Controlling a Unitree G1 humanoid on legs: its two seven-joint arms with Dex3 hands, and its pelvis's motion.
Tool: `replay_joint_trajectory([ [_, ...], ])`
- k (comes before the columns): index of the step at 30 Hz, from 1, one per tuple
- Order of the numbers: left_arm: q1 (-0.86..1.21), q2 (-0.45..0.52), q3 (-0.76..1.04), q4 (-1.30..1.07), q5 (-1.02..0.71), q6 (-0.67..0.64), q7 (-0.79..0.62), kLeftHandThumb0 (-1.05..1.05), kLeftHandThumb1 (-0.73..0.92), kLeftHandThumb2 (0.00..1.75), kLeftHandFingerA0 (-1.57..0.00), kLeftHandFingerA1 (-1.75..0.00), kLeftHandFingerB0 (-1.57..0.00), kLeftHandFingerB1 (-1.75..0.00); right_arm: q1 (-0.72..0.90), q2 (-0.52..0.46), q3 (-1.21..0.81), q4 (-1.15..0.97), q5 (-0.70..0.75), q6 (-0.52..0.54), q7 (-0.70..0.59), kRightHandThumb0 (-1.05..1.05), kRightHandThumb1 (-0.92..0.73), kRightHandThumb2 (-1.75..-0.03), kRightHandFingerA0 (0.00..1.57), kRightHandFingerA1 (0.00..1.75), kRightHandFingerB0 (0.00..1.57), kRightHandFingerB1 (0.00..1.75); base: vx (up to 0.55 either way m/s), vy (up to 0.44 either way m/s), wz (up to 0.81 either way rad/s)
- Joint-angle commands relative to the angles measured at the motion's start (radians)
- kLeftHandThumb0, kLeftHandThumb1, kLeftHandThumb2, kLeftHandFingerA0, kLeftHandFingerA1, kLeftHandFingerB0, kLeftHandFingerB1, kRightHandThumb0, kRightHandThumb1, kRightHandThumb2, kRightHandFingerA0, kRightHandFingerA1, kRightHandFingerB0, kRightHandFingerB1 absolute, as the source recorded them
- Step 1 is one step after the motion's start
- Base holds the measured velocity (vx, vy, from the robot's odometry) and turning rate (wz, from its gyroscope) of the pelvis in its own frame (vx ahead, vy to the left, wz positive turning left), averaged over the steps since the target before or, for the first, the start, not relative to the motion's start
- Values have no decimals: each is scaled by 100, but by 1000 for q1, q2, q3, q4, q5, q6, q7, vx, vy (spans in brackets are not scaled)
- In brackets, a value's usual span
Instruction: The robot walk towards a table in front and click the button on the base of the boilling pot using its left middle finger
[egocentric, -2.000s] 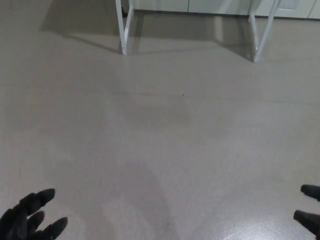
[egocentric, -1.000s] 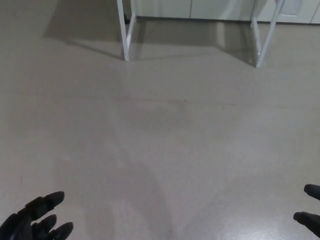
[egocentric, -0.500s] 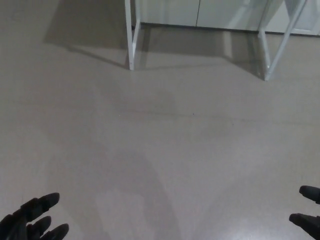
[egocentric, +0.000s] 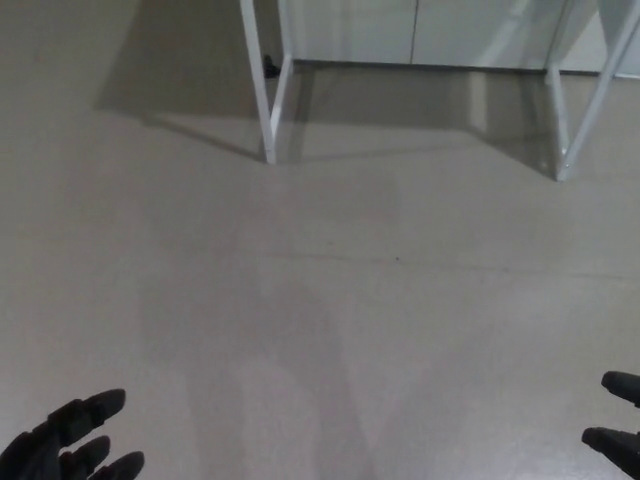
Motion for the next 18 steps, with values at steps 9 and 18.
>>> replay_joint_trajectory([
  [9, 23, 30, -19, -4, 14, 2, 15, -23, 60, 58, -34, -41, -18, -29, 24, -8, 20, 8, -16, -25, -32, -21, -24, -49, 89, 62, 70, 56, 308, 101, 3],
  [18, 102, 17, -25, -12, 18, -9, 25, -20, 62, 58, -31, -41, -19, -29, 89, -14, 39, 21, -35, -57, -19, -24, -24, -50, 89, 62, 68, 55, 204, -136, 5],
])
